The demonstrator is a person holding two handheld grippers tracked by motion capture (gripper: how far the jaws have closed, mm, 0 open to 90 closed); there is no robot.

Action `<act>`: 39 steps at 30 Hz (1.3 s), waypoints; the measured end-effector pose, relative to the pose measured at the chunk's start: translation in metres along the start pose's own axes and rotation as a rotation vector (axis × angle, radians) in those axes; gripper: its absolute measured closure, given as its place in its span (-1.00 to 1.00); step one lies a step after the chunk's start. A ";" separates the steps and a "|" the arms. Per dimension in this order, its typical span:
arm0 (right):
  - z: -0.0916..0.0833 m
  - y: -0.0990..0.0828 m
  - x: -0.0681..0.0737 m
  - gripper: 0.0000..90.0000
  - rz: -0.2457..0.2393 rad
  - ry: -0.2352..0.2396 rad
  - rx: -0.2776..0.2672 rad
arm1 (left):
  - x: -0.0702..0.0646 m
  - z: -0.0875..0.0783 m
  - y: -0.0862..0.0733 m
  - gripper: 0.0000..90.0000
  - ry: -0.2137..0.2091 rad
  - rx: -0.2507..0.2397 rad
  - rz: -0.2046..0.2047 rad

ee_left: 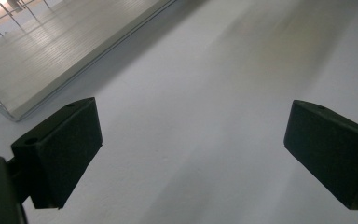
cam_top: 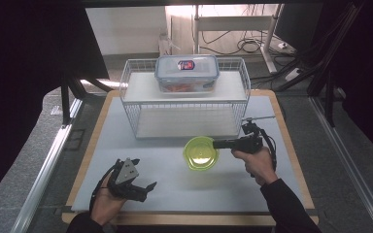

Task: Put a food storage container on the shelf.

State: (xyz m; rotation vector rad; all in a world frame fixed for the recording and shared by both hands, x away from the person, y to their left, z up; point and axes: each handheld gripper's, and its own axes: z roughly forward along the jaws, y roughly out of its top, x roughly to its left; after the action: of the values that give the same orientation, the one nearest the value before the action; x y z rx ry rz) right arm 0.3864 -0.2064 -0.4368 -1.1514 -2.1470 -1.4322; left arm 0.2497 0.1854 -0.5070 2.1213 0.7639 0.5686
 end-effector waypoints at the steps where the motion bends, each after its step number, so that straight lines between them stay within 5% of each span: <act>1: -0.001 0.002 0.001 0.87 -0.002 0.003 -0.005 | 0.000 0.000 0.000 -0.92 0.000 0.000 -0.001; 24: -0.034 0.070 0.042 0.87 -0.019 0.059 -0.134 | 0.000 0.001 -0.001 -0.93 -0.003 -0.006 -0.011; 39: -0.048 0.121 0.058 0.87 0.015 0.065 -0.195 | 0.001 0.001 -0.001 -0.93 -0.009 -0.007 -0.010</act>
State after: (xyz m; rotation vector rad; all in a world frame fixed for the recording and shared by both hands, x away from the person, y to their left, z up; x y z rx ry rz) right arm 0.4344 -0.2015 -0.3030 -1.1658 -1.9867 -1.6785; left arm 0.2502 0.1858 -0.5080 2.1112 0.7664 0.5550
